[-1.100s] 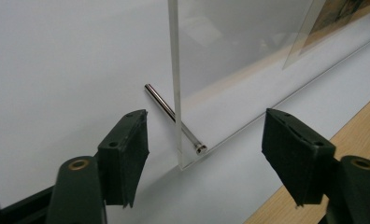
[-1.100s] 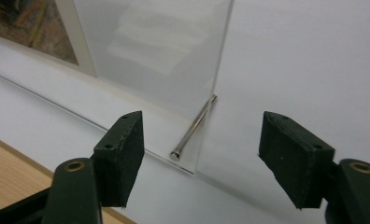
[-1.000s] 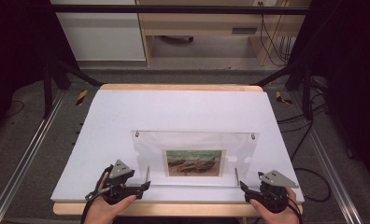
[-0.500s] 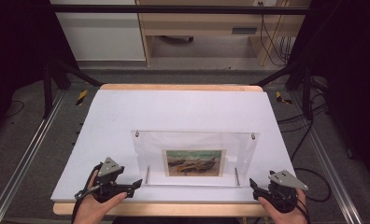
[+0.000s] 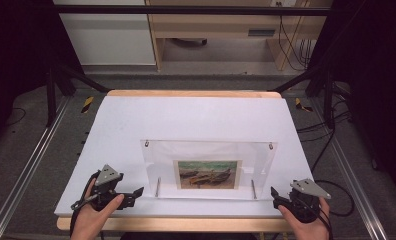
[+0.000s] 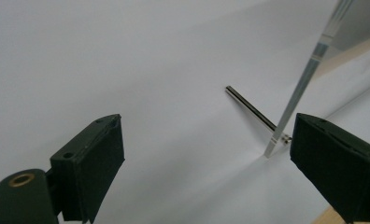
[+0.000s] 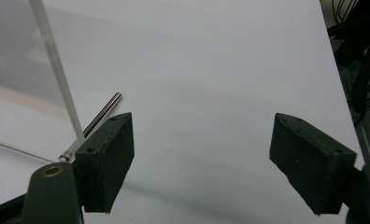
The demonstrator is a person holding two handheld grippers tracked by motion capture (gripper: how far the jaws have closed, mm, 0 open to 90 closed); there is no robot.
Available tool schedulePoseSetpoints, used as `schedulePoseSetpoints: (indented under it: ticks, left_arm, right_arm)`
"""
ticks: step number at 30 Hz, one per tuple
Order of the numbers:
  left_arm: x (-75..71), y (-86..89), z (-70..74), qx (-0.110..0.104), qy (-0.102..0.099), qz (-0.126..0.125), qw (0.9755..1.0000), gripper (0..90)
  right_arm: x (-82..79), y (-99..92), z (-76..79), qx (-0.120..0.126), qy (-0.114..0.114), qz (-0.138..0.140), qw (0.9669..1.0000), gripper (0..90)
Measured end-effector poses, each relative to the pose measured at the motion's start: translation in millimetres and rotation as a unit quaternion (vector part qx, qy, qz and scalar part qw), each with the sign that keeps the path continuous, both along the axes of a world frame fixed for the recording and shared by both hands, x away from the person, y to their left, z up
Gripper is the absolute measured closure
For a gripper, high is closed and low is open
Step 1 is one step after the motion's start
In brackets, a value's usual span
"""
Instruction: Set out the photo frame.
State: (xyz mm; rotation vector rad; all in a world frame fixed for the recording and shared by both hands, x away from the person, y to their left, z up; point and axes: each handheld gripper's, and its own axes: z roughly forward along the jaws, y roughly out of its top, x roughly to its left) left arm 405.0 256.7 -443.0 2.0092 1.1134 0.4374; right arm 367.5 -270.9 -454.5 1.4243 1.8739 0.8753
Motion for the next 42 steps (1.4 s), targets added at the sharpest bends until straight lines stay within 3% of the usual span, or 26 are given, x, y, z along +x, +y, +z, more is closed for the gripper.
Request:
schedulePoseSetpoints:
  ticks: [12,18,26,29,32,42]
  left_arm:
    - [20.6,19.7,-6.7,0.01,-0.006,0.039,0.9992,9.7]
    - [26.7,19.6,-9.7,0.015,-0.009,0.048,0.9987,10.2]
    - [42.2,20.1,-16.3,0.053,-0.013,0.054,0.9971,10.2]
    - [45.4,21.3,-17.0,0.052,-0.015,0.057,0.9969,10.2]
    - [49.2,24.6,-14.4,0.05,-0.034,0.068,0.9959,10.4]
    - [57.4,28.5,-17.8,0.064,-0.049,0.065,0.9946,10.5]
  right_arm:
    - [19.0,-6.5,-4.7,-0.009,0.003,-0.022,0.9997,21.6]
    - [27.0,-7.6,-6.6,-0.013,0.007,-0.027,0.9995,21.4]
    - [45.6,-8.8,-10.8,-0.004,0.028,-0.035,0.999,19.9]
    - [49.8,-9.0,-11.0,-0.007,0.027,-0.036,0.999,19.9]
    - [60.1,-8.9,-10.4,-0.006,0.024,-0.045,0.9987,20.3]
    - [87.8,-1.2,-10.5,0.0,0.019,-0.054,0.9984,19.3]
